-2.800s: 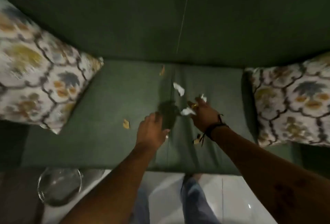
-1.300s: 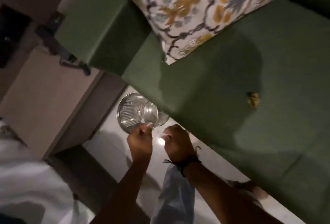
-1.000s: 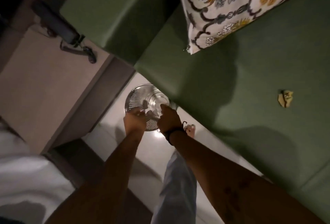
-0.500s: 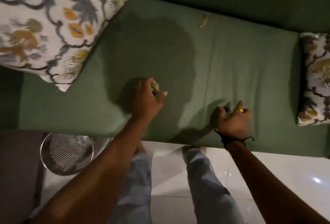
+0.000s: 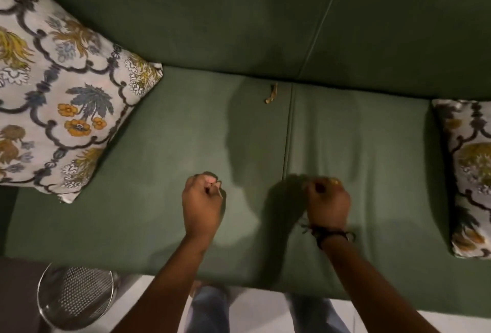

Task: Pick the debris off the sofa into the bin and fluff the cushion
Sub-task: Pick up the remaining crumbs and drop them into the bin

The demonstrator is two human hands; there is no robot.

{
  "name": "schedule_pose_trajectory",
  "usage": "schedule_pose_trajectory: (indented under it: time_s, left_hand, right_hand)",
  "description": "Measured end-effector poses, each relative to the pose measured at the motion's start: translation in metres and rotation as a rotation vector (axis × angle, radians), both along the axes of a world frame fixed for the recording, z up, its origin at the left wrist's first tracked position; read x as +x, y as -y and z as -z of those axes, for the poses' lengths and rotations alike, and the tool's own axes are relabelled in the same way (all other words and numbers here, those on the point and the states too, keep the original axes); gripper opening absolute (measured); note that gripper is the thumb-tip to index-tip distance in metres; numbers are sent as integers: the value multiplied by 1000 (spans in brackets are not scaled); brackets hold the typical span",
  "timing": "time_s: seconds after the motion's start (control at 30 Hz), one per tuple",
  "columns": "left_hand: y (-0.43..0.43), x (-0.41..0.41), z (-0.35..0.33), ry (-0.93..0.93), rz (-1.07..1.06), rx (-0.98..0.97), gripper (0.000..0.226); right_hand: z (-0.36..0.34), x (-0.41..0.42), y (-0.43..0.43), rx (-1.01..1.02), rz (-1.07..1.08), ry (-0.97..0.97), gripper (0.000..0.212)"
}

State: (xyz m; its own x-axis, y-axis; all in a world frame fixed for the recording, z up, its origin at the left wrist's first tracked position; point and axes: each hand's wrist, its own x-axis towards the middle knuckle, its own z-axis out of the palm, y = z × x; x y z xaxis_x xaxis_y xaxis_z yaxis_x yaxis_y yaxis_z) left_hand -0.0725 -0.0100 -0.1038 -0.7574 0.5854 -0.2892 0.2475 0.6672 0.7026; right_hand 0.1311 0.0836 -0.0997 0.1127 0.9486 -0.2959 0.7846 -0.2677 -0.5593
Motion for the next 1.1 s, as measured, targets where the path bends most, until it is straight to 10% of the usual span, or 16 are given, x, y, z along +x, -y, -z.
schedule_pose_trajectory:
  time_s: [0.23, 0.5, 0.83, 1.1]
  left_hand:
    - [-15, 2, 7, 6, -49, 94, 12]
    - [8, -22, 0, 35, -36, 121, 18]
    - [184, -114, -11, 164, -655, 35, 34]
    - [321, -198, 28, 366, -894, -129, 29]
  right_hand:
    - [9, -129, -154, 20, -80, 11, 50]
    - [32, -172, -176, 8, -174, 183, 28]
    - [-17, -263, 161, -158, -880, -246, 28]
    - [37, -349, 342, -243, -1512, 69, 28]
